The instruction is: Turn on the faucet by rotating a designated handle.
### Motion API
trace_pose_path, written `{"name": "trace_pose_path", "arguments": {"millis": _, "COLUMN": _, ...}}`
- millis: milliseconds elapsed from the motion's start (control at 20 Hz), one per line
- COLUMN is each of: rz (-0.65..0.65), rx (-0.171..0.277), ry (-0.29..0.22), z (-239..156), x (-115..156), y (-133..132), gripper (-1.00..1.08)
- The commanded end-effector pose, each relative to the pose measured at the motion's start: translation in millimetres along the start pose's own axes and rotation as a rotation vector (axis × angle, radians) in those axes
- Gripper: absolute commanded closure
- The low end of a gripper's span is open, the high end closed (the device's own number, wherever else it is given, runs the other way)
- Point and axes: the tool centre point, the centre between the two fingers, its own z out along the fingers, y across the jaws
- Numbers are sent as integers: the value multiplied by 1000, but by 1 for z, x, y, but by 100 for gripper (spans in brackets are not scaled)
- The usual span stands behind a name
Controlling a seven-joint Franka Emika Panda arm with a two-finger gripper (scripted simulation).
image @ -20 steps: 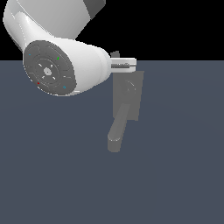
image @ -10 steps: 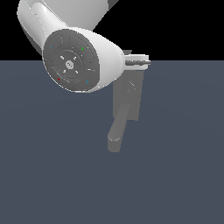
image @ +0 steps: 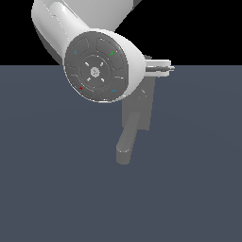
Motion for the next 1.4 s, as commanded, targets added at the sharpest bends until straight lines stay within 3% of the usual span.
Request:
{"name": "trace_pose_path", "arguments": {"millis": 0, "rz": 0, "rx": 12, "ry": -6, "z": 3, "x": -1, "y": -17, "gripper": 108}}
{"name": "trace_pose_path", "arguments": {"millis": 700, "rz": -10, "rx": 16, "ry": -29, "z": 7, "x": -5, "y": -72, "gripper": 108}}
{"name": "trace_pose_path", "arguments": {"millis": 750, "rz": 39, "rx": 45, "ry": -53, "z": 0, "x": 0, "y": -72, "gripper": 108}}
{"name": "trace_pose_path", "arguments": {"millis": 1350, "rz": 9, "rx": 28, "ry": -39, "z": 5, "x": 27, "y": -103, "gripper": 108}}
